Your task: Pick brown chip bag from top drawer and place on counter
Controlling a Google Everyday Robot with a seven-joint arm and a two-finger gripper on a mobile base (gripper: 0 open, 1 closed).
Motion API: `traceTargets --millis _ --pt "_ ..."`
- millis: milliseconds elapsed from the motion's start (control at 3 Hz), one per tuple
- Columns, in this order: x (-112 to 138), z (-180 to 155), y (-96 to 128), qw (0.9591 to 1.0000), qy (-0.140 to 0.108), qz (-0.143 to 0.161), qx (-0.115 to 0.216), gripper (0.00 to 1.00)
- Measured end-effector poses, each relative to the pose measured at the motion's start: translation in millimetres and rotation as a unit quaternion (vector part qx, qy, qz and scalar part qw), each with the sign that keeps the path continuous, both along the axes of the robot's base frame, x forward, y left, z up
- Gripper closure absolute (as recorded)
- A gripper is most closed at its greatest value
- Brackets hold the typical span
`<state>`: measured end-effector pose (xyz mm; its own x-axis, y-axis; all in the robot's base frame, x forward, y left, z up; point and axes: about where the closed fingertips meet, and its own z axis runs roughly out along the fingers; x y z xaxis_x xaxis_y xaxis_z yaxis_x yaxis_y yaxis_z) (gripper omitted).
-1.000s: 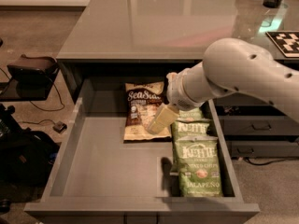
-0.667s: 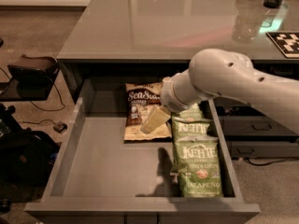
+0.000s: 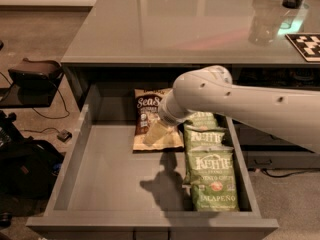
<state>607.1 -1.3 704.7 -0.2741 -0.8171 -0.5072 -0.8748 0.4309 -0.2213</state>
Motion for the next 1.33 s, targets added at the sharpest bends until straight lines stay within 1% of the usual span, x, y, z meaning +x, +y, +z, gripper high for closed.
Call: traceTargets --millis 333,667,1000,1333 --pt "11.1 -33.2 13.0 0.9994 0.010 0.011 -0.029 0.00" --pt "18.9 -59.6 19.4 0.9984 0.024 0.015 -0.048 0.00" --pt "27.7 -79.1 21.6 0.9975 0.035 0.012 -0.061 0.00" --pt "41.0 -95.3 19.2 0.9973 0.050 0.002 -0.054 0.00"
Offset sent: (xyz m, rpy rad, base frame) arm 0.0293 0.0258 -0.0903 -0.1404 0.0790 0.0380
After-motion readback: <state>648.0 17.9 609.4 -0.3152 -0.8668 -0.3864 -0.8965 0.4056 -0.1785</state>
